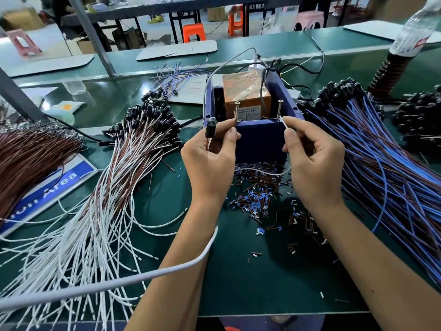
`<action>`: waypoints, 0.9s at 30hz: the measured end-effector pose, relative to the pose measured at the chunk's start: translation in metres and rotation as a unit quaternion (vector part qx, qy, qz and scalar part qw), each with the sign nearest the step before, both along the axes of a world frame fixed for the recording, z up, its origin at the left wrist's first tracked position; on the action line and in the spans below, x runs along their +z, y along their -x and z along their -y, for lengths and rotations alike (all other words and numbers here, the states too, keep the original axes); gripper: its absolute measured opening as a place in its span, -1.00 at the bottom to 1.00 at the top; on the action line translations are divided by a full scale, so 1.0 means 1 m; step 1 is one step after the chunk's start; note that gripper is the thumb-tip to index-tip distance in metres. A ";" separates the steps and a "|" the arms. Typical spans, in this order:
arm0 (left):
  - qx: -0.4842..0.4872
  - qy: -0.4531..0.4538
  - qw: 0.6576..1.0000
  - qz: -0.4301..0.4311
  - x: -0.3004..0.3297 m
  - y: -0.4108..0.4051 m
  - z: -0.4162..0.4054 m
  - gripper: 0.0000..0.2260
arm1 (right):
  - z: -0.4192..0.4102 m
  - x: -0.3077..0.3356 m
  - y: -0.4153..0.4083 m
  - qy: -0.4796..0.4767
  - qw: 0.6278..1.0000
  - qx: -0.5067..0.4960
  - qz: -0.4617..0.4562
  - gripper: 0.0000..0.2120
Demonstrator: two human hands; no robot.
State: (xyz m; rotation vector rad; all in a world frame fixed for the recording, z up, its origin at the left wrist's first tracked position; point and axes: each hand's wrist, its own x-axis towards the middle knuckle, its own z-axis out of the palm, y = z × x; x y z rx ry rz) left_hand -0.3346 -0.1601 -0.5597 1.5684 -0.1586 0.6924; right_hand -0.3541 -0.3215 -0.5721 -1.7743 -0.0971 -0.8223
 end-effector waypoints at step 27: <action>0.010 0.001 1.000 -0.017 0.002 0.002 0.004 -0.84 | 0.006 0.015 -0.020 0.083 0.982 -0.145 0.091 -0.87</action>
